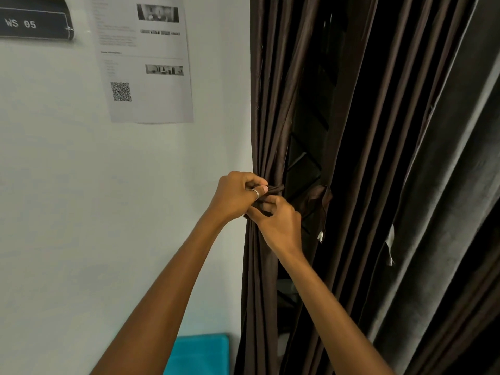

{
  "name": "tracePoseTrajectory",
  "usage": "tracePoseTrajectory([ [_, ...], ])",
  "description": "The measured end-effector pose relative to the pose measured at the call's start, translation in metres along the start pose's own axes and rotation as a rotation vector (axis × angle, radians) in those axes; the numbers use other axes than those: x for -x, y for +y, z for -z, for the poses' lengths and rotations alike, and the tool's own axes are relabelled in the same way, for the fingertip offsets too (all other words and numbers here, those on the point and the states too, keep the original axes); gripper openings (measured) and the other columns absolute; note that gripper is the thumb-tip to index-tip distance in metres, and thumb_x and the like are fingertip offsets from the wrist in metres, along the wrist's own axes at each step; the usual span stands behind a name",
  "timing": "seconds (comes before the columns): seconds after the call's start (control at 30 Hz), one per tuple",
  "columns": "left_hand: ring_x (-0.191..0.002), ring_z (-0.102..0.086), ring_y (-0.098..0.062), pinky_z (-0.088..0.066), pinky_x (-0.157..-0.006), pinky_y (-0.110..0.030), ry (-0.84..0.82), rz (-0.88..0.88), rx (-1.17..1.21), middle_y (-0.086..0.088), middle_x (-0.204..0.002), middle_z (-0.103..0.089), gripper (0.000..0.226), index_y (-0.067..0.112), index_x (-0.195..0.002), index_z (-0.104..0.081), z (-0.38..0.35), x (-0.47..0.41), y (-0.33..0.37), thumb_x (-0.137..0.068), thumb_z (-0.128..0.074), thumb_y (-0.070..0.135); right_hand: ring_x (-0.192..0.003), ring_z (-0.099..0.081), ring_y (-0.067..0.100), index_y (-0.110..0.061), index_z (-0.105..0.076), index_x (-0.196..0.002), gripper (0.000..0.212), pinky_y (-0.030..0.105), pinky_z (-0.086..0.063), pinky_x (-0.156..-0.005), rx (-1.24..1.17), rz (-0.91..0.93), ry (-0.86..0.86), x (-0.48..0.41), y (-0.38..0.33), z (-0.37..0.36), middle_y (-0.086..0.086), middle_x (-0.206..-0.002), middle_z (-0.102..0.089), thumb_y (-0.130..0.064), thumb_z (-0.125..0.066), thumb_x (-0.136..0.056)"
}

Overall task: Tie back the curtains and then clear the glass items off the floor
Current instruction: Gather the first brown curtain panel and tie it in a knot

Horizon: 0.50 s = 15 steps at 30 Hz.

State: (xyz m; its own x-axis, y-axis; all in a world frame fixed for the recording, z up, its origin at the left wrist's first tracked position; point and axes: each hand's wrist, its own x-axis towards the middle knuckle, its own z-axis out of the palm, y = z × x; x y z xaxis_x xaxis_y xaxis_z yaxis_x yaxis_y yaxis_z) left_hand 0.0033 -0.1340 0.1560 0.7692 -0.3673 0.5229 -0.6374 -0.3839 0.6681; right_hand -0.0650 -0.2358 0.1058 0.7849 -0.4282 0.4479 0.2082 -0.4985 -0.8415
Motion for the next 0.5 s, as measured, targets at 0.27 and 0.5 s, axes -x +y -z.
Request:
tracePoseTrajectory([
  [0.27,-0.1,-0.07,-0.016,-0.055,-0.086,-0.032,0.087,-0.123,-0.442,0.006,-0.112,-0.074,0.027,0.031,-0.122,-0.067,0.004,0.011,0.019,-0.095,-0.067,0.028,-0.059,-0.061,-0.001,-0.021,-0.066,-0.077,0.022,0.01,-0.043,-0.055,0.095,0.063,-0.027,-0.005,0.003,-0.007,-0.012,-0.064,-0.062,-0.012,-0.062,-0.097],
  [0.5,-0.091,-0.067,-0.023,-0.059,-0.081,-0.041,0.025,-0.222,-0.528,0.0,-0.117,-0.063,0.023,0.024,-0.12,-0.053,-0.01,0.013,0.037,-0.099,-0.058,0.021,-0.045,-0.049,0.006,-0.023,-0.051,-0.067,0.036,0.013,-0.032,-0.039,0.177,0.047,-0.167,-0.005,0.006,-0.015,-0.006,-0.055,-0.053,-0.006,-0.054,-0.099],
])
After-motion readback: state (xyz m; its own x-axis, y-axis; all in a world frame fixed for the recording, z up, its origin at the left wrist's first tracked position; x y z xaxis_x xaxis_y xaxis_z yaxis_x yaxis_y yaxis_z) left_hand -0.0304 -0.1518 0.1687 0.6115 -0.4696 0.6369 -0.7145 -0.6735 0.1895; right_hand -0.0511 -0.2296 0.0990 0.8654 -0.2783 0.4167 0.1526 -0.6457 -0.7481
